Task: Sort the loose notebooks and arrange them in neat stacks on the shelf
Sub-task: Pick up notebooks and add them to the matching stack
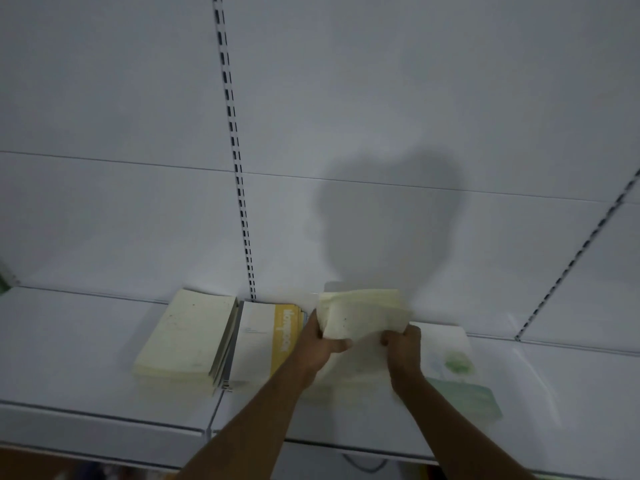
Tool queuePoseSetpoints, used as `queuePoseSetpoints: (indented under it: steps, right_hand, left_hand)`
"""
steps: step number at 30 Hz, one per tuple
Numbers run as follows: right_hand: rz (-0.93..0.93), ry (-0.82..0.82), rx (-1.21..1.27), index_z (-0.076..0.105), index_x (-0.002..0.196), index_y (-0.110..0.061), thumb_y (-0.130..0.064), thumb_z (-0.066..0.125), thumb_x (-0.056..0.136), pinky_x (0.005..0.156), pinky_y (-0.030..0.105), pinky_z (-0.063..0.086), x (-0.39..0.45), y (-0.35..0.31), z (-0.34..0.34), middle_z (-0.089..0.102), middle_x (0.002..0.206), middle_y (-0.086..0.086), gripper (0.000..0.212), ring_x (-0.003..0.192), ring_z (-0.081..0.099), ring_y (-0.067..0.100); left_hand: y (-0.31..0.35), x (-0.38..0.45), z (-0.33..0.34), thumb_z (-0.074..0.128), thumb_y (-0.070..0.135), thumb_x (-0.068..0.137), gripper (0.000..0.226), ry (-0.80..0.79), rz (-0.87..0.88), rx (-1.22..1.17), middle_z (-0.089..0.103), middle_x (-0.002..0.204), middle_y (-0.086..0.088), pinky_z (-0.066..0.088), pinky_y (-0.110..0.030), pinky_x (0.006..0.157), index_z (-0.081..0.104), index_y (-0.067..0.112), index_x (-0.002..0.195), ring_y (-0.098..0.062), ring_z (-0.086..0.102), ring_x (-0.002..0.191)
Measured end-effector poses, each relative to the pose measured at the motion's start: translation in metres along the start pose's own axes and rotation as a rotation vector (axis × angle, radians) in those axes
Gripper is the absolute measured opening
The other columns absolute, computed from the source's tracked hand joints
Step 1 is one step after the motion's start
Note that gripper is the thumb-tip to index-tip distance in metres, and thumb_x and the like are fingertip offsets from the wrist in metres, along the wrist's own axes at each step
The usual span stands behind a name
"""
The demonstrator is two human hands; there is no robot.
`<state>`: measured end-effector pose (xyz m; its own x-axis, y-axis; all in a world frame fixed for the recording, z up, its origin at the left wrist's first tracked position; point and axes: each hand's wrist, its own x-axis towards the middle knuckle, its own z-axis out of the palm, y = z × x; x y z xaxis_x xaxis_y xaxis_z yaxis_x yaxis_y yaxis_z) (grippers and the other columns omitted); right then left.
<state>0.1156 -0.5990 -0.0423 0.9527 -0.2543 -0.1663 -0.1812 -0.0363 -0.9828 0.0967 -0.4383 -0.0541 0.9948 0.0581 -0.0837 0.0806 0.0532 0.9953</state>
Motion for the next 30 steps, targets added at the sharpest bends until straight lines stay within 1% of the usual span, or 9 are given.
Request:
queuePoseSetpoints:
  steps: [3, 6, 8, 11, 15, 20, 23, 26, 30]
  right_hand:
    - [-0.058, -0.028, 0.057, 0.056, 0.102, 0.001, -0.007, 0.05, 0.052, 0.067, 0.038, 0.052, -0.013, 0.019, -0.007, 0.06, 0.1, 0.022, 0.051, 0.088, 0.059, 0.033]
    - [-0.084, -0.104, 0.156, 0.057, 0.113, -0.01, -0.006, 0.052, 0.06, 0.079, 0.043, 0.053, -0.023, 0.023, -0.009, 0.063, 0.106, 0.014, 0.053, 0.096, 0.06, 0.027]
    - [-0.084, -0.135, 0.195, 0.057, 0.112, -0.015, 0.004, 0.052, 0.071, 0.075, 0.034, 0.051, -0.024, 0.021, -0.006, 0.063, 0.105, 0.009, 0.046, 0.096, 0.06, 0.021]
    - [-0.108, -0.181, 0.143, 0.054, 0.112, -0.022, 0.011, 0.052, 0.076, 0.07, 0.022, 0.046, -0.022, 0.016, -0.003, 0.062, 0.105, 0.002, 0.049, 0.096, 0.059, 0.014]
    - [-0.128, -0.178, 0.188, 0.057, 0.102, -0.026, 0.015, 0.048, 0.075, 0.073, 0.026, 0.048, -0.024, 0.012, -0.001, 0.062, 0.103, 0.004, 0.05, 0.096, 0.058, 0.018]
    - [-0.107, -0.089, 0.266, 0.06, 0.094, -0.024, 0.016, 0.046, 0.074, 0.077, 0.035, 0.049, -0.03, 0.017, 0.002, 0.064, 0.097, 0.006, 0.047, 0.092, 0.058, 0.022]
    - [-0.127, -0.063, 0.27, 0.06, 0.095, -0.025, 0.017, 0.047, 0.075, 0.074, 0.03, 0.049, -0.032, 0.022, -0.002, 0.064, 0.096, 0.001, 0.049, 0.092, 0.058, 0.019]
    - [-0.13, -0.115, 0.281, 0.059, 0.105, -0.026, 0.018, 0.044, 0.074, 0.075, 0.029, 0.051, -0.034, 0.028, -0.008, 0.064, 0.099, 0.0, 0.056, 0.091, 0.059, 0.015]
    - [-0.067, -0.111, 0.282, 0.061, 0.095, -0.026, 0.012, 0.047, 0.073, 0.061, 0.02, 0.049, -0.038, 0.033, -0.011, 0.064, 0.085, -0.006, 0.046, 0.08, 0.06, 0.011]
  left_hand:
    - [-0.014, -0.008, -0.002, 0.082, 0.005, 0.064, 0.077, -0.039, 0.011, 0.018, 0.063, 0.119, 0.001, 0.055, -0.032, 0.086, 0.046, 0.025, 0.129, -0.017, 0.059, 0.111]
    - [-0.024, -0.009, -0.003, 0.086, 0.01, 0.061, 0.081, -0.023, 0.024, 0.066, 0.06, 0.117, 0.004, 0.056, -0.031, 0.085, 0.044, 0.028, 0.127, -0.014, 0.058, 0.109]
    - [-0.033, -0.009, -0.002, 0.086, 0.007, 0.061, 0.084, 0.012, 0.034, 0.127, 0.06, 0.118, 0.003, 0.057, -0.036, 0.087, 0.043, 0.028, 0.129, -0.013, 0.059, 0.109]
    - [-0.042, -0.007, 0.003, 0.085, 0.009, 0.062, 0.079, 0.083, 0.025, 0.177, 0.061, 0.117, 0.0, 0.057, -0.042, 0.088, 0.045, 0.023, 0.129, -0.02, 0.06, 0.111]
    - [-0.04, -0.001, 0.004, 0.086, 0.013, 0.064, 0.069, 0.093, 0.019, 0.114, 0.065, 0.114, -0.005, 0.057, -0.045, 0.087, 0.053, 0.017, 0.124, -0.022, 0.063, 0.106]
    - [-0.048, -0.008, 0.004, 0.088, 0.01, 0.062, 0.068, 0.1, 0.065, 0.064, 0.068, 0.112, -0.003, 0.059, -0.029, 0.079, 0.056, 0.018, 0.121, -0.019, 0.065, 0.104]
    - [-0.048, -0.011, 0.002, 0.091, 0.017, 0.058, 0.078, 0.066, 0.078, 0.114, 0.064, 0.116, 0.001, 0.058, -0.038, 0.085, 0.051, 0.024, 0.125, -0.017, 0.062, 0.109]
    - [-0.043, -0.012, -0.003, 0.093, 0.022, 0.054, 0.092, 0.021, 0.093, 0.065, 0.061, 0.119, 0.011, 0.058, -0.031, 0.082, 0.045, 0.035, 0.131, -0.006, 0.06, 0.108]
    - [-0.034, -0.015, 0.001, 0.091, 0.033, 0.053, 0.072, 0.066, 0.098, -0.022, 0.068, 0.11, 0.009, 0.056, -0.025, 0.075, 0.056, 0.041, 0.115, -0.01, 0.066, 0.102]
